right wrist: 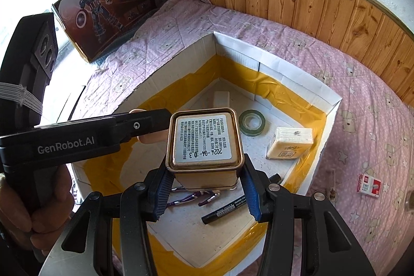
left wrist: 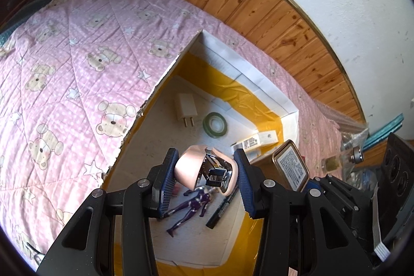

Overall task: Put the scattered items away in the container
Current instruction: 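Lower both tools into the box and open them to drop tin and stapler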

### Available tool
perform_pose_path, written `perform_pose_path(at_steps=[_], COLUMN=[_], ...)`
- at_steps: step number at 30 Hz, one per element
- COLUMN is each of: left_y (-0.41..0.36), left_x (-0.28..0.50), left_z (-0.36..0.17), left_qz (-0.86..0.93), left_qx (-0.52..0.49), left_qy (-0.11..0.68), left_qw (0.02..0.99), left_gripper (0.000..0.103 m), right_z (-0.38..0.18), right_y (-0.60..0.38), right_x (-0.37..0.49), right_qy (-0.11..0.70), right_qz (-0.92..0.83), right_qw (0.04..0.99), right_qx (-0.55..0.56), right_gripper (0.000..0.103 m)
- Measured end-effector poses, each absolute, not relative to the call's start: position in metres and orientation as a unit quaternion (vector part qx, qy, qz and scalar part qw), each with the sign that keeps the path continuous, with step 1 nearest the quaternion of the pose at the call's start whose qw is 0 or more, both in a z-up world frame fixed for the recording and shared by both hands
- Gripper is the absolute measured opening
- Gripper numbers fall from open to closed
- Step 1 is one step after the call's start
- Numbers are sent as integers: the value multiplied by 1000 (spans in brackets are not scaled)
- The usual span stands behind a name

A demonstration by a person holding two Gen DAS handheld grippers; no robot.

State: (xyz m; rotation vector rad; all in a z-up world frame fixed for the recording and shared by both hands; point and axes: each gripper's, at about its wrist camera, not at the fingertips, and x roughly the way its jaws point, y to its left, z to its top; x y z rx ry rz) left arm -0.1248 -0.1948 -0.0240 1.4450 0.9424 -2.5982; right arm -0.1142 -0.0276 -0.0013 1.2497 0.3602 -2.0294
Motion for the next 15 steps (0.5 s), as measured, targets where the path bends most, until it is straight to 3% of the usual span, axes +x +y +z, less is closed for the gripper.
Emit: perform_pose_path(at_steps=[15], left_y=[-198], left_x=[-137], left_z=[-37], left_qz=[-812], left_qx=[485], left_qy=[322], left_qw=[36], left_gripper=[46], right_z=[-26], right_y=[-56], right_x=[-141], right_qy=[215], right_qz=[-745], right_qw=[350], right_qx=[526], right_gripper=[50])
